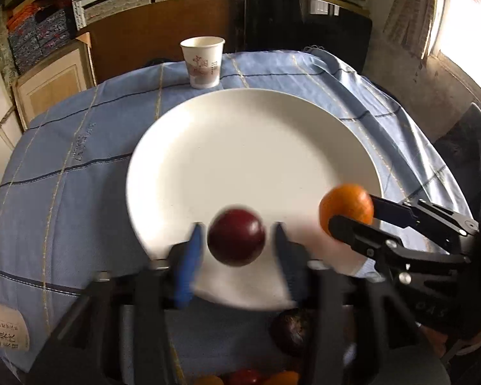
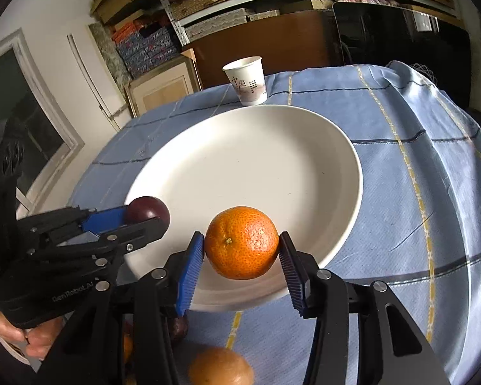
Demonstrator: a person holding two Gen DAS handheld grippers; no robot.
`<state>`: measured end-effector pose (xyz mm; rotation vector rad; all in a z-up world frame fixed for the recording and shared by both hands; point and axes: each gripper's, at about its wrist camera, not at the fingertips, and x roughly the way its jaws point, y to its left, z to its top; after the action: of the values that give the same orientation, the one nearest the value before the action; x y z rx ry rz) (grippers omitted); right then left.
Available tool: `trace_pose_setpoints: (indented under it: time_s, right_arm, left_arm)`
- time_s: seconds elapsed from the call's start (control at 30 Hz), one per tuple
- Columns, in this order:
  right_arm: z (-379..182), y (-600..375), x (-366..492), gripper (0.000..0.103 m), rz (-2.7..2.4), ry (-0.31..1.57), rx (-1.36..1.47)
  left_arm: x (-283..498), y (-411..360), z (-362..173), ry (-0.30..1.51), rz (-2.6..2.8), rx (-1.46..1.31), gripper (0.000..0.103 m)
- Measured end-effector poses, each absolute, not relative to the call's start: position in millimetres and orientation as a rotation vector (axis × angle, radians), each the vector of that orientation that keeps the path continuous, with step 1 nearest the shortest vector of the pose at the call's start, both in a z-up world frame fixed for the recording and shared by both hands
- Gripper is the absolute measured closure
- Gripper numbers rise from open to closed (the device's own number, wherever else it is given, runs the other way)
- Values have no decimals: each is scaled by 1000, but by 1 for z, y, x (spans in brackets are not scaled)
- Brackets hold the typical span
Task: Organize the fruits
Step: 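Carry the plum and orange onto the white plate and open both tools, then grasp the dark brown round fruit with the right tool while the left grasps a red tomato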
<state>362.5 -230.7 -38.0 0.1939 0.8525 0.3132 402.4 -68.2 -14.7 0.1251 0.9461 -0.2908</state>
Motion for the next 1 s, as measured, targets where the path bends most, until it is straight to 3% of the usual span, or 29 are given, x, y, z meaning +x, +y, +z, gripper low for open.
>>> trace_pose_setpoints:
  time_s: [0.13,0.2,0.27,0.5,0.77,1.0]
  right_arm:
    - [-24,-236,350,33,320,794,206]
    - [-15,-242,337,22,326,749,232]
    - [-9,-252,321,12,322,696,277]
    - [-19,-266,278,11,338,682,364]
    - [-18,-251,249,10,298,730,162]
    - [-31,-251,231,9,487,849,247]
  left_arm:
    - [382,-59,6,853,-244,114,22]
    - [364,-50,16,814,-217,98,8]
    - [341,-41,23,768,-195,88,7]
    - [272,-12,13,697,-104,118,5]
    - [227,34,-22,781,-46,66,5]
    - [204,61,-36,806,-23,13,5]
